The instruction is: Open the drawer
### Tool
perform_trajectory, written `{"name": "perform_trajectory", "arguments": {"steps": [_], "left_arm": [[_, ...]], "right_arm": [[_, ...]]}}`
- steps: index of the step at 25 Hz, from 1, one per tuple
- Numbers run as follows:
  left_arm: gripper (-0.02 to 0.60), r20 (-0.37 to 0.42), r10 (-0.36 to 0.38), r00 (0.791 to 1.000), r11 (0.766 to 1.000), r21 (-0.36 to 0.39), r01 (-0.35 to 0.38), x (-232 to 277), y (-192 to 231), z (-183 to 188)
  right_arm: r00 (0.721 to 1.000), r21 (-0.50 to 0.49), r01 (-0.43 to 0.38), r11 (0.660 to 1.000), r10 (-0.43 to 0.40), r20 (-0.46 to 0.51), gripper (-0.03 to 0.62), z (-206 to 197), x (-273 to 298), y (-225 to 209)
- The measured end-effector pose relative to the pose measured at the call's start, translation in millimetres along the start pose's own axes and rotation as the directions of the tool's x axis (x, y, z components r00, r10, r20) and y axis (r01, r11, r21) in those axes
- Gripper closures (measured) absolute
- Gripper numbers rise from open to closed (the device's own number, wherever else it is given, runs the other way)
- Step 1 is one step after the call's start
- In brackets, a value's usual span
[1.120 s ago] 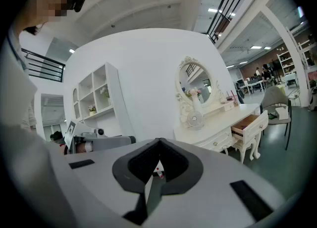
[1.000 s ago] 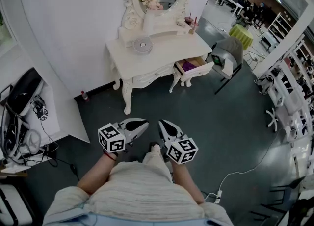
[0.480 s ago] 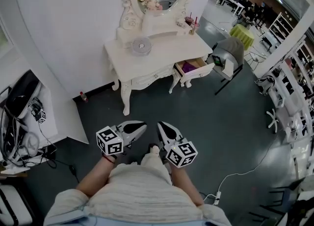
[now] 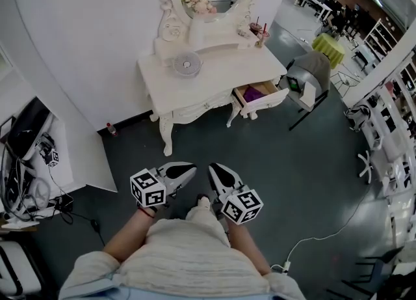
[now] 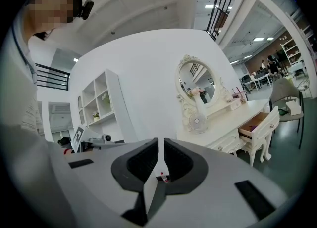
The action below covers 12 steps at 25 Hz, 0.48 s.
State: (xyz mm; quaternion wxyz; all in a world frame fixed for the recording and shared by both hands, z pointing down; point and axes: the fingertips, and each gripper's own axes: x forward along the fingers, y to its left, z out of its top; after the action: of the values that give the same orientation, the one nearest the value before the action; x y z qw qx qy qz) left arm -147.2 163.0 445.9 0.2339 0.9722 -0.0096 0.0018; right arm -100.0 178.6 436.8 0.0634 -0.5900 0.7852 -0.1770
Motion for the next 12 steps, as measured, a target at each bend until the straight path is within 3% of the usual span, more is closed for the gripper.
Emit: {"name": "perform_trajectory", "arguments": {"steps": [12], "left_arm": [[0.566,0.002,0.068,0.998,0.998,0.008,-0.068,83,48,36]], "right_arm": [[0.998,-0.013,-0.067,0.998,0.067,-0.009,0.583,56,35,-94]]}}
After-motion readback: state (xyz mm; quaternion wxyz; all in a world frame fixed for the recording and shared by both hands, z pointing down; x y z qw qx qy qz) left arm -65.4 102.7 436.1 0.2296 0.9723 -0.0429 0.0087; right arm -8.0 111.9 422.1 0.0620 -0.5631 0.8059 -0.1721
